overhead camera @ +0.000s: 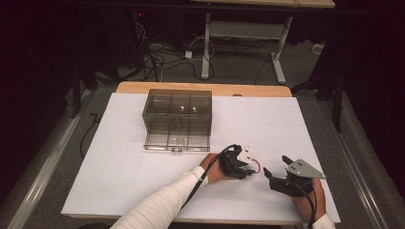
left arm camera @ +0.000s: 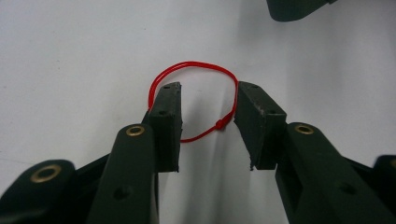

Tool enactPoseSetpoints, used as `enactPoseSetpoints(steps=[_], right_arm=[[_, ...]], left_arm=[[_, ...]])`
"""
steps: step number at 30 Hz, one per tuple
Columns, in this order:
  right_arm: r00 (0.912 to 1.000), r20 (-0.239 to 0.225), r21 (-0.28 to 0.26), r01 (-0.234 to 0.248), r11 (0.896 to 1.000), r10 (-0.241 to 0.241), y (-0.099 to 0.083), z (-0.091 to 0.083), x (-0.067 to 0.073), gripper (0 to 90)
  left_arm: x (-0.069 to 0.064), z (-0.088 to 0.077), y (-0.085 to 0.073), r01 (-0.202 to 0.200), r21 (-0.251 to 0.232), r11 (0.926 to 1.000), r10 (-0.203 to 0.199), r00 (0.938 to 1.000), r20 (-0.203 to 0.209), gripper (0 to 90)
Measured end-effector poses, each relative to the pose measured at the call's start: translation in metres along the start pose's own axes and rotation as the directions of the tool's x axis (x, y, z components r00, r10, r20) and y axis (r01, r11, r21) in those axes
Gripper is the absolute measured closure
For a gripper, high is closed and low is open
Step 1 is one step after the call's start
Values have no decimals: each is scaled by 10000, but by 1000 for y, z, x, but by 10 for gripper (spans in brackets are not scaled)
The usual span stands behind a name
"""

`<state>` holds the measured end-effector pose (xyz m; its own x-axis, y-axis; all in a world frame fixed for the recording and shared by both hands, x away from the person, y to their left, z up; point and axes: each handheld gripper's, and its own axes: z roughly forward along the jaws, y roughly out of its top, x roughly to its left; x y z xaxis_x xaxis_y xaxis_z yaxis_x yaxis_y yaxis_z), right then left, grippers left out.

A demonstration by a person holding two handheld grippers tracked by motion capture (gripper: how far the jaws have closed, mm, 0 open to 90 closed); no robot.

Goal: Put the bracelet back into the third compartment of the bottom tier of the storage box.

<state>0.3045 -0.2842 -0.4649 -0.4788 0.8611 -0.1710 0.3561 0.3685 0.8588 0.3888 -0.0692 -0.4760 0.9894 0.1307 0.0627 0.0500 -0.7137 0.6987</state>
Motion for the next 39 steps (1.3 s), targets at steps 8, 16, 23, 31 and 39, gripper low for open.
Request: enactPoseSetpoints(steps=[8, 16, 23, 31, 39], right_arm=[[9999, -66, 33, 117, 9999, -117, 0, 0, 2, 223], [10000, -3, -54, 66, 10000, -67, 0, -1, 0, 223], [9999, 18, -78, 101, 9999, -101, 0, -2, 0, 223], [9999, 8, -58, 157, 9999, -157, 0, -2, 1, 223], [9997, 1, -23, 254, 9997, -254, 0, -1, 3, 223]], left_arm=[[2, 1, 1, 18, 87, 10000, -23, 9982, 603, 845], [-2, -5, 0, -79, -144, 9999, 80, 10000, 17, 851], [-7, -20, -2, -232, -452, 9987, 222, 9995, -245, 851], [-17, -37, -17, -294, -677, 9973, 253, 9978, -607, 852], [-23, -50, -27, -476, -797, 9957, 389, 9934, -1074, 851]])
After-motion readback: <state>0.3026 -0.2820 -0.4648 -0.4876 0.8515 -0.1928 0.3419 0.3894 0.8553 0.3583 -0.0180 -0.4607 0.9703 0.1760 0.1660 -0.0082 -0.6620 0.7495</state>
